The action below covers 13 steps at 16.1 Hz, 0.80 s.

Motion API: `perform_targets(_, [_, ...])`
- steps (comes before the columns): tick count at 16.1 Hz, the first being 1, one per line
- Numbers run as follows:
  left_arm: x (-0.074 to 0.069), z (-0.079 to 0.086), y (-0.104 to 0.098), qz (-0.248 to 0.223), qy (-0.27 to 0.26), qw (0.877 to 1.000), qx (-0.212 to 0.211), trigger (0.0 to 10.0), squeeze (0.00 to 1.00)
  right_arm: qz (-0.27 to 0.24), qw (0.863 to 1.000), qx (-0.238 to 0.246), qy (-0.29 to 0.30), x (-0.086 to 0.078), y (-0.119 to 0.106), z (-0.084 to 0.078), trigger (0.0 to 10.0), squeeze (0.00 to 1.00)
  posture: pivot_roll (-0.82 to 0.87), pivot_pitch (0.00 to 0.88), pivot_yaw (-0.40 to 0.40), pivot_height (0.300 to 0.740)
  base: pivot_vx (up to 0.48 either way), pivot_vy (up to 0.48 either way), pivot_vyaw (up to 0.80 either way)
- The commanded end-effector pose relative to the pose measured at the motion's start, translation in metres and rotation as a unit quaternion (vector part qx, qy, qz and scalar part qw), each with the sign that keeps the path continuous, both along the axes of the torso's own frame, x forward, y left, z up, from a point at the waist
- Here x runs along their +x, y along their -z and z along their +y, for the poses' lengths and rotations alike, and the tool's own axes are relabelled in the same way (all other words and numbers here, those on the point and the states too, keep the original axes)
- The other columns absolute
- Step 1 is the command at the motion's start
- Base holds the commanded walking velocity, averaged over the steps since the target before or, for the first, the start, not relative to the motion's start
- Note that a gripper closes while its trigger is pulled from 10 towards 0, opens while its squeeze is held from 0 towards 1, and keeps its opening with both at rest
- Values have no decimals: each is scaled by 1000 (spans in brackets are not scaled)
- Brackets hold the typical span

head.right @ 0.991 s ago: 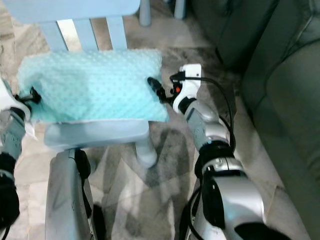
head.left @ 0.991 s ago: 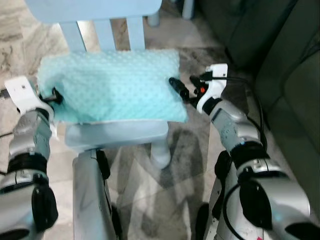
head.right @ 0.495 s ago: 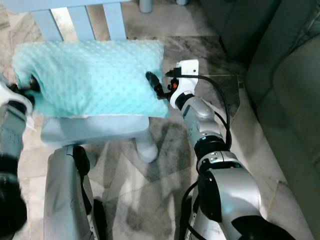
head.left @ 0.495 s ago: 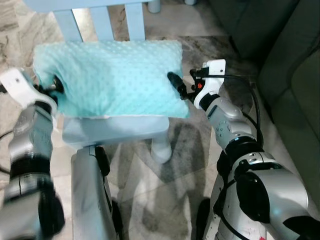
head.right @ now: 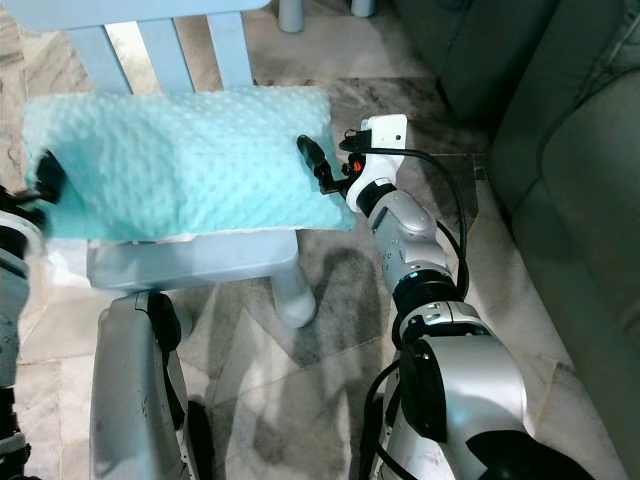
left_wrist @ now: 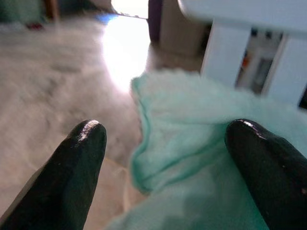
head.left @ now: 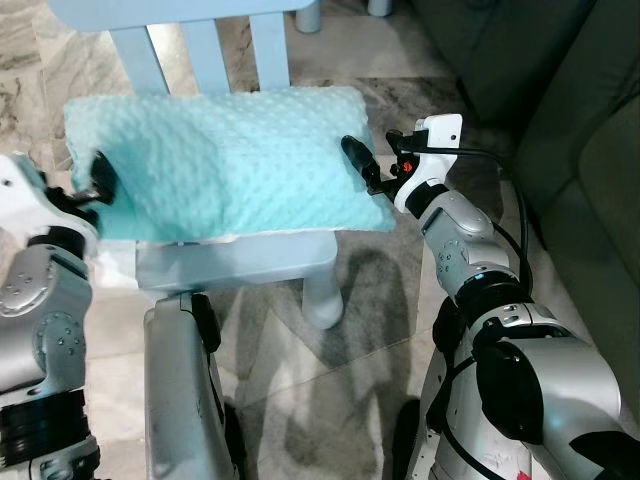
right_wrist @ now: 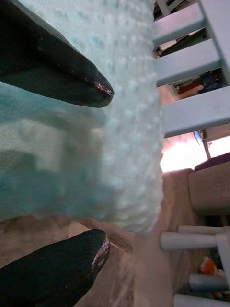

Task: Move the pillow to the sofa

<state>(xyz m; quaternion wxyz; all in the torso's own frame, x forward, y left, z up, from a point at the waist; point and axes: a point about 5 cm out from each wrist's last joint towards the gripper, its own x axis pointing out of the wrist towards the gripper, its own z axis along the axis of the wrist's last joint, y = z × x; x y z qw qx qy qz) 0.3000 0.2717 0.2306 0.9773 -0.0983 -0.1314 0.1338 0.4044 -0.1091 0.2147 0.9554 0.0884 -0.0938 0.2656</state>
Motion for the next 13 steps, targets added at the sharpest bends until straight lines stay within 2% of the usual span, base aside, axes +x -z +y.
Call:
perform_targets(1, [-9, 11, -12, -22, -34, 999, 18, 10000, 0, -8, 1000, 4, -7, -1, -1, 2, 10000, 0, 42, 253, 19, 334, 0, 0, 0])
perform_targets(3, [-11, 19, -28, -38, -56, 997, 34, 10000, 0, -3, 1000, 9, -3, -2, 4, 2, 10000, 0, 49, 240, 21, 334, 0, 0, 0])
perform_targets(4, [-11, 21, -32, -38, -63, 995, 64, 10000, 0, -4, 1000, 9, -4, -2, 5, 3, 10000, 0, 47, 230, 24, 334, 0, 0, 0])
perform_targets(5, [-10, 22, -31, -29, -63, 995, 65, 10000, 0, -4, 1000, 8, -6, -3, 5, 3, 10000, 0, 48, 221, 24, 334, 0, 0, 0])
perform_targets(6, [-7, 23, -27, -14, -61, 997, 43, 10000, 0, -3, 1000, 8, -7, -3, 6, 2, 10000, 0, 50, 214, 24, 334, 0, 0, 0])
perform_targets(8, [2, 19, -13, 16, -30, 999, -39, 10000, 0, -1, 1000, 11, -10, -3, 7, 2, 10000, 0, 46, 204, 25, 334, 0, 0, 0])
perform_targets(10, [16, 14, 4, 52, 15, 991, -120, 10000, 0, 2, 1000, 14, -23, -4, 8, 4, 10000, 0, 33, 196, 27, 334, 0, 0, 0])
perform_targets(13, [37, 24, 8, 71, 19, 984, -164, 10000, 0, 2, 999, 14, -30, -5, 9, 4, 10000, 0, 23, 197, 31, 334, 0, 0, 0])
